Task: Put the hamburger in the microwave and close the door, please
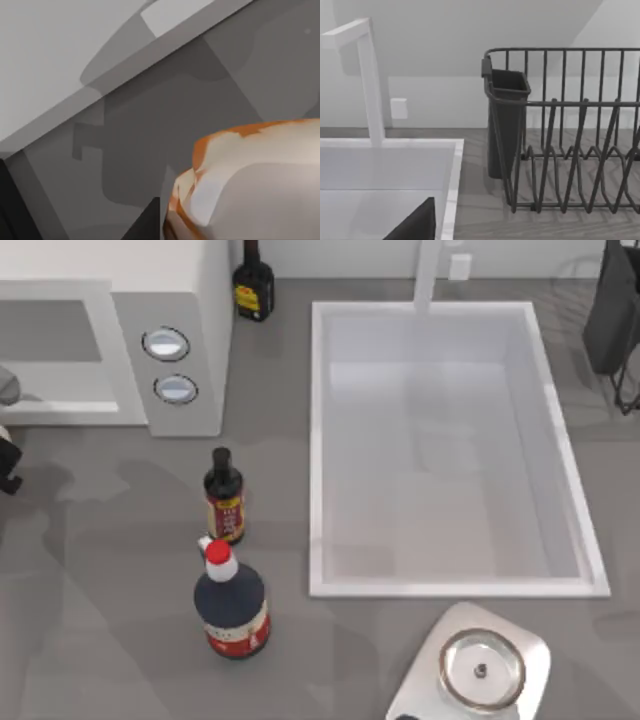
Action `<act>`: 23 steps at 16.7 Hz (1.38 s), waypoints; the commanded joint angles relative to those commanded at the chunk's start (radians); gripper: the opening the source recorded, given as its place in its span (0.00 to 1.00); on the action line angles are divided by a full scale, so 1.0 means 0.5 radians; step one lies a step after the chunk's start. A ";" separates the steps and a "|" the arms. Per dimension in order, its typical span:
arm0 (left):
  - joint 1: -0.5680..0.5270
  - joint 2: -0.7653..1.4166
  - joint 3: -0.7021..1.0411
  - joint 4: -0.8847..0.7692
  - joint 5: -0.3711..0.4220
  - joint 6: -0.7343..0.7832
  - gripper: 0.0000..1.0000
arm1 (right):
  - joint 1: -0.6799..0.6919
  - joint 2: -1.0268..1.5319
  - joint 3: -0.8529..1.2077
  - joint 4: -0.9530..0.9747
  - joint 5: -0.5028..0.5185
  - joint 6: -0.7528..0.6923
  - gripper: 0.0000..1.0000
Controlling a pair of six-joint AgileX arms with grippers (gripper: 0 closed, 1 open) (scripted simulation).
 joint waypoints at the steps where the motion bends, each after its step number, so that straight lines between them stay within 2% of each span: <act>1: 0.004 0.065 -0.025 0.225 0.026 -0.120 0.00 | 0.000 0.000 0.000 0.000 0.000 0.000 1.00; 7: 0.030 0.404 -0.194 1.498 0.167 -0.834 0.00 | 0.000 0.000 0.000 0.000 0.000 0.000 1.00; 11: 0.044 0.554 -0.278 2.034 0.233 -1.189 0.00 | 0.000 0.000 0.000 0.000 0.000 0.000 1.00; 15: 0.050 0.604 -0.301 2.232 0.261 -1.336 0.00 | 0.000 0.000 0.000 0.000 0.000 0.000 1.00; 23: -0.004 0.655 -0.181 2.176 0.230 -1.302 0.00 | 0.000 0.000 0.000 0.000 0.000 0.000 1.00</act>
